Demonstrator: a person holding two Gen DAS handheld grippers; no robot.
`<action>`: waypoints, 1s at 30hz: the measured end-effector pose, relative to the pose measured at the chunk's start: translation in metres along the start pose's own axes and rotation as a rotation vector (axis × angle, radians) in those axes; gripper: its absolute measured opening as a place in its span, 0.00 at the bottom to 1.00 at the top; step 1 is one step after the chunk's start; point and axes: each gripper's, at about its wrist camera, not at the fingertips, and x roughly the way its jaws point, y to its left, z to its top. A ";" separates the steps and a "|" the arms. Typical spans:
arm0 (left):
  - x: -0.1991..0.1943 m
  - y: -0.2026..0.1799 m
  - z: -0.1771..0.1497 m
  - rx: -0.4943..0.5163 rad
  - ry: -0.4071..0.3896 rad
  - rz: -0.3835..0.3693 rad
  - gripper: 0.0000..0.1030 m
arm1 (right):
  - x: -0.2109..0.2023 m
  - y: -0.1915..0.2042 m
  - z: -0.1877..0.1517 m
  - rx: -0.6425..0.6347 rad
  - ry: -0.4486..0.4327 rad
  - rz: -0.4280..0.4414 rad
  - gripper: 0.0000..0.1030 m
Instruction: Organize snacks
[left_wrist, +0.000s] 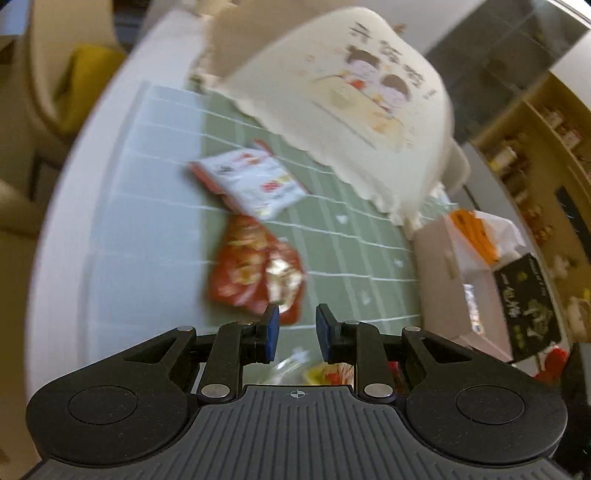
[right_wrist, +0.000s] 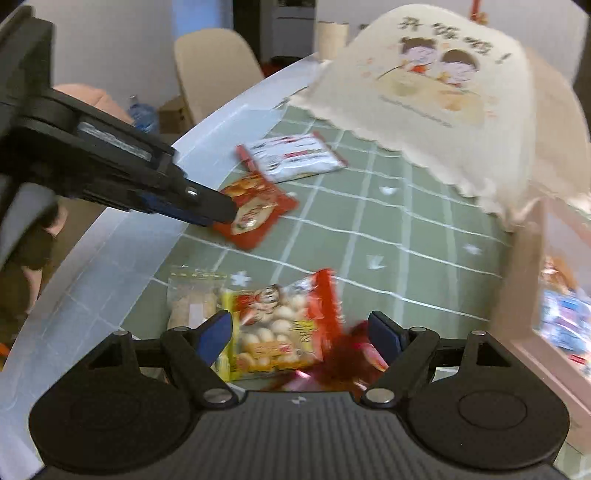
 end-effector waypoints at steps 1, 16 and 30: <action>-0.003 0.001 -0.003 0.000 0.003 0.021 0.25 | 0.007 0.002 0.001 0.001 0.011 0.008 0.79; -0.015 -0.018 -0.041 0.001 0.077 0.087 0.25 | -0.044 -0.007 -0.028 0.034 -0.010 0.100 0.53; -0.022 -0.063 -0.100 0.103 0.111 0.125 0.25 | -0.097 -0.045 -0.088 0.078 -0.015 0.009 0.53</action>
